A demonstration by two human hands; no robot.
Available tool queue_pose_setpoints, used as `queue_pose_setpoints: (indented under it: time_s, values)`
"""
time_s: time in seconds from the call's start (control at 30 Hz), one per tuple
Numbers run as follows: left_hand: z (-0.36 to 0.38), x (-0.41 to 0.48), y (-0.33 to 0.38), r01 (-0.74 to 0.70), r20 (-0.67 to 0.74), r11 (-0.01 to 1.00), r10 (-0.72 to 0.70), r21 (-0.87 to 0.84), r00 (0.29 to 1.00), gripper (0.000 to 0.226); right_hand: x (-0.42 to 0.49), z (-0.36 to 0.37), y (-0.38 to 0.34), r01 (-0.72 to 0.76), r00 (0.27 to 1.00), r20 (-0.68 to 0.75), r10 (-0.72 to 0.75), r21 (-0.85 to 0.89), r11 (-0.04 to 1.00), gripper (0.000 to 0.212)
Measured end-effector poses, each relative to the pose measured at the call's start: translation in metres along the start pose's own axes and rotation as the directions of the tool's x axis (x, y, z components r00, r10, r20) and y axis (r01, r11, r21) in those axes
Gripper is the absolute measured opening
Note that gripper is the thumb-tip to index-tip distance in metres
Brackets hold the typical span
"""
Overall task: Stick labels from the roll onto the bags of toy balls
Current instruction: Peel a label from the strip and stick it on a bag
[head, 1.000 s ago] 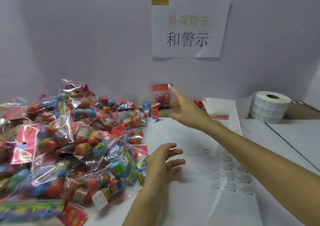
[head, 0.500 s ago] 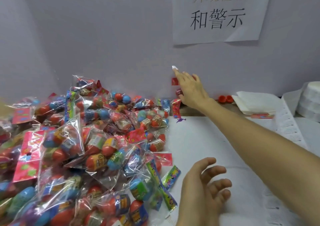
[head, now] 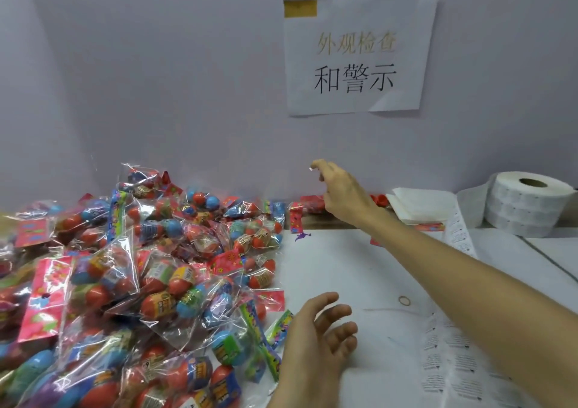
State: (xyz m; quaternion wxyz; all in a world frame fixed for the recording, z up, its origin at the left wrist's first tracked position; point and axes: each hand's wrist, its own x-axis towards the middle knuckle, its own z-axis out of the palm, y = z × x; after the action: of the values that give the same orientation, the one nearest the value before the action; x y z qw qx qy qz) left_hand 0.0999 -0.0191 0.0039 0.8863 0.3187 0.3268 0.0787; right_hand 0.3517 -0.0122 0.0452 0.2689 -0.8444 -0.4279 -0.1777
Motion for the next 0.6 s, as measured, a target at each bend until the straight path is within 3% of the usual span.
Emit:
queue_pose_setpoints:
  time_s: [0.17, 0.23, 0.3, 0.43, 0.6]
  values:
    - [-0.003, 0.005, 0.005, -0.176, -0.038, 0.983, 0.178, 0.055, 0.983, 0.013, -0.045, -0.054, -0.015, 0.064, 0.986, -0.164, -0.034, 0.181, 0.981, 0.063]
    - [-0.003, 0.006, 0.004, -0.308, -0.042, 0.935, 0.32, 0.179, 0.947, 0.016, -0.074, -0.08, -0.022, 0.048, 0.98, -0.2, 0.016, 0.31, 0.95, 0.064]
    - [-0.002, 0.001, 0.002, -0.416, 0.012, 0.855, 0.434, 0.31, 0.901, 0.035, -0.105, -0.102, -0.031, 0.01, 0.978, -0.186, 0.094, 0.489, 0.872, 0.064]
    - [0.0, -0.012, 0.002, -0.437, 0.311, 0.801, 0.328, 0.409, 0.892, 0.062, -0.164, -0.126, -0.05, -0.049, 0.975, -0.12, 0.189, 0.709, 0.703, 0.064]
    - [0.003, -0.016, -0.004, -0.517, 0.511, 0.667, 0.23, 0.537, 0.828, 0.042, -0.202, -0.122, -0.054, -0.09, 0.946, -0.111, 0.306, 0.815, 0.573, 0.064]
